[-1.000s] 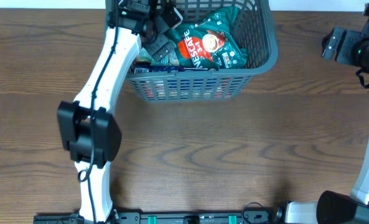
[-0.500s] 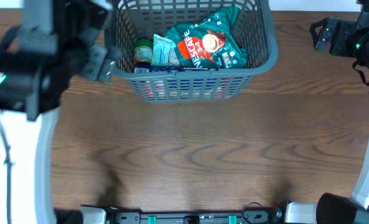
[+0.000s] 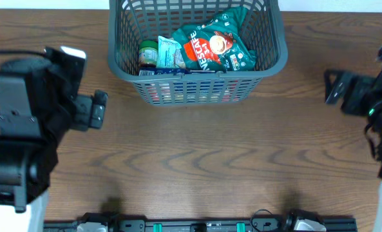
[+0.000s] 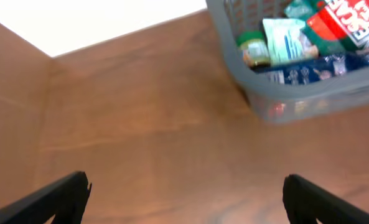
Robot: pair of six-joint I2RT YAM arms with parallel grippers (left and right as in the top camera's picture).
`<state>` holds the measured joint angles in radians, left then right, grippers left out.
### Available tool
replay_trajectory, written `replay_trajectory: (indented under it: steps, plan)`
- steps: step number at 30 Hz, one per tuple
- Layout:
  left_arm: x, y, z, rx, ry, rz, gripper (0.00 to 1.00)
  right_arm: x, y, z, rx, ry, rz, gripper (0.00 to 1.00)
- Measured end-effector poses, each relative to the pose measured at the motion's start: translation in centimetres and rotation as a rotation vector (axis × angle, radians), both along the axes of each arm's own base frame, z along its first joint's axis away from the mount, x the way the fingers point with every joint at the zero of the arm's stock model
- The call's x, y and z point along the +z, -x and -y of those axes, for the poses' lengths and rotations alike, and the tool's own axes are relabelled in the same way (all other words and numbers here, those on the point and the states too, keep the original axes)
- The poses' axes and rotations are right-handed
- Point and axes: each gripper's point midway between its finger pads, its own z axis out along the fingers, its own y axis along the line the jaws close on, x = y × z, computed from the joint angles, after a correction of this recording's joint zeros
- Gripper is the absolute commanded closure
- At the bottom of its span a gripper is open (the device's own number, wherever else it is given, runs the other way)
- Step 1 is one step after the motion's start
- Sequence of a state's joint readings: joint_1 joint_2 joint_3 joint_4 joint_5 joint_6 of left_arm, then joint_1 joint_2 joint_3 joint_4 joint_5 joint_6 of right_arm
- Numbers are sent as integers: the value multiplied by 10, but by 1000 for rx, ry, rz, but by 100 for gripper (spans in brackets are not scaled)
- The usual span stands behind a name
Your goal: Pack container
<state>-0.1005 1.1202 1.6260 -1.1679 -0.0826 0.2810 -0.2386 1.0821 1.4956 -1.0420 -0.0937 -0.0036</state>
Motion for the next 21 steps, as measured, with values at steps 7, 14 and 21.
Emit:
replay_trajectory:
  steps: [7,14,21]
  plan:
    - [-66,11,-1,40,59,113,2,-93,22,-21,97,49,-31,1]
    - [-119,36,-4,75,98,119,1,-131,36,-26,122,70,-30,1]
    - [-126,40,-11,153,133,123,2,-151,49,-28,130,54,-120,1]
